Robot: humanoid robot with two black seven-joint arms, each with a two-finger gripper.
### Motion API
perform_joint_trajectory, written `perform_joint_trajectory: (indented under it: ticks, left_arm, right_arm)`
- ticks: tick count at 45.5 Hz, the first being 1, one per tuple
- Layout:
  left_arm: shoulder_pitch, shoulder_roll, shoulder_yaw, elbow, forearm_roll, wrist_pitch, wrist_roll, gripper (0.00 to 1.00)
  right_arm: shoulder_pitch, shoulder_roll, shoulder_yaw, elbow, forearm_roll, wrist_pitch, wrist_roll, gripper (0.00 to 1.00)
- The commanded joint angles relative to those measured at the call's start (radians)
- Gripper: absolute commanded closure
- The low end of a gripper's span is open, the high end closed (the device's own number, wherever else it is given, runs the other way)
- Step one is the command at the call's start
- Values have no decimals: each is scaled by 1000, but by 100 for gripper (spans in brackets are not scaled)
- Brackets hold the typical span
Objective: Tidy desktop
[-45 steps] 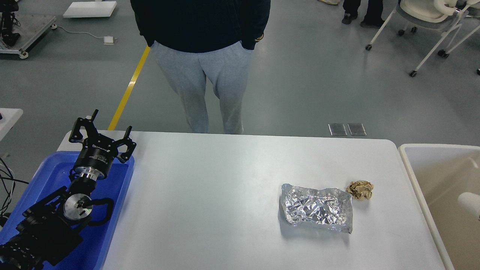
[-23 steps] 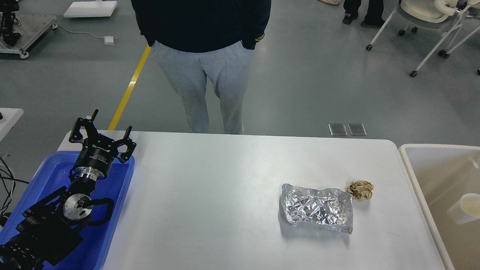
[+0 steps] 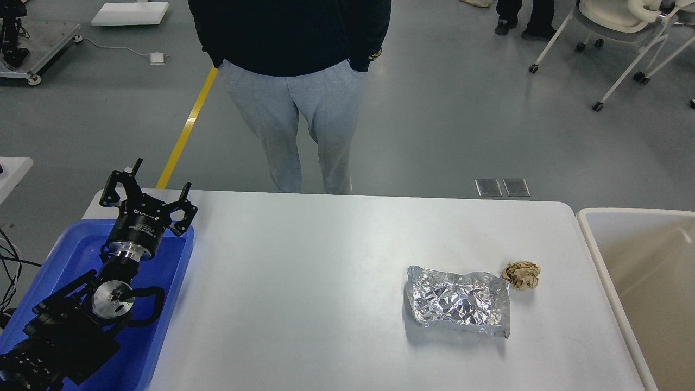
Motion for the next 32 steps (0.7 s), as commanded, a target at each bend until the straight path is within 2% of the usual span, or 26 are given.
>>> perform_joint_trajectory:
  ticks: [1,11,16,23,25,27,29,32]
  left_arm:
    - [1,0,0,0,0,0,0,0]
    - [1,0,0,0,0,0,0,0]
    - [-1,0,0,0,0,0,0,0]
    - [1,0,0,0,0,0,0,0]
    - [1,0,0,0,0,0,0,0]
    - [1,0,0,0,0,0,0,0]
    - [1,-1,0,0,0,0,0,0]
    - [-1,0,0,0,0,0,0,0]
  right_arm:
    - [17,6,-12,0,-5,7,0,1]
    - [40,-57,39,25,7,87,6,1]
    - [80,-104,120,149,9,88,8,1]
    - [90,-169,342,314,1,90,12,1]
    - [85,-187,405,356,0,95,35,1]
    - [73,-200,473,406,-3,104,84,1]
    - [67,-204,539,462,-5,104,153,1]
    - [53,-209,584,496,-5,104,201,1]
